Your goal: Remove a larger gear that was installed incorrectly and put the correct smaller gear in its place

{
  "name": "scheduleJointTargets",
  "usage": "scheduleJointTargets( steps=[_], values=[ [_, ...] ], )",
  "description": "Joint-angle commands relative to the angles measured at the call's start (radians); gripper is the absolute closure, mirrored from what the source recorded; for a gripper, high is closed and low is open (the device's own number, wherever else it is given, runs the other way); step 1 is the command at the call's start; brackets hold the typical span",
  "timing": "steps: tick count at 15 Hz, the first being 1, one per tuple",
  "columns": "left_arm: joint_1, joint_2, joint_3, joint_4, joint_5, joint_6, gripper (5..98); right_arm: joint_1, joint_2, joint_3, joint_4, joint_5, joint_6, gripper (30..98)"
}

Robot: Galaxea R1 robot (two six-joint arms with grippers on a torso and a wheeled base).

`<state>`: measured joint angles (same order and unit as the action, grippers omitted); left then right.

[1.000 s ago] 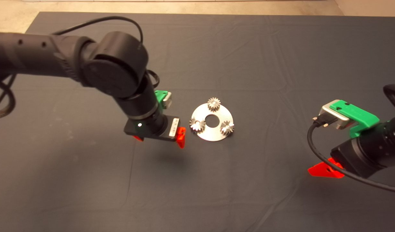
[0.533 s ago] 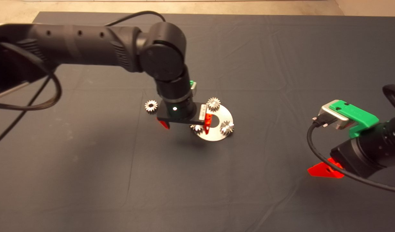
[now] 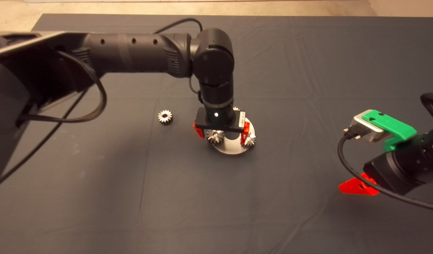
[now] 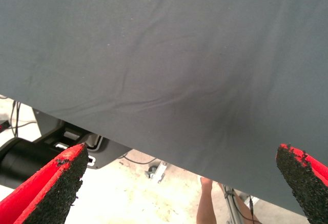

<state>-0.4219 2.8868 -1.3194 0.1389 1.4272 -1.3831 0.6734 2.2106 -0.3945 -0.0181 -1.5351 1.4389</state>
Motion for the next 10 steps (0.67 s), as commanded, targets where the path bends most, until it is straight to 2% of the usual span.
scheduleJointTargets(
  steps=[1, 5, 10],
  values=[
    [0.000, -0.007, -0.015, 0.001, 0.010, 0.013, 5.9, 0.018, 0.004, 0.007, 0.033, -0.123, 0.008, 31.4],
    [0.000, -0.007, -0.019, 0.002, 0.012, 0.016, 5.9, 0.018, 0.004, 0.007, 0.033, -0.123, 0.008, 31.4],
    [0.014, 0.002, -0.091, 0.002, 0.012, 0.081, 5.9, 0.018, 0.004, 0.007, 0.033, -0.123, 0.008, 31.4]
  ],
)
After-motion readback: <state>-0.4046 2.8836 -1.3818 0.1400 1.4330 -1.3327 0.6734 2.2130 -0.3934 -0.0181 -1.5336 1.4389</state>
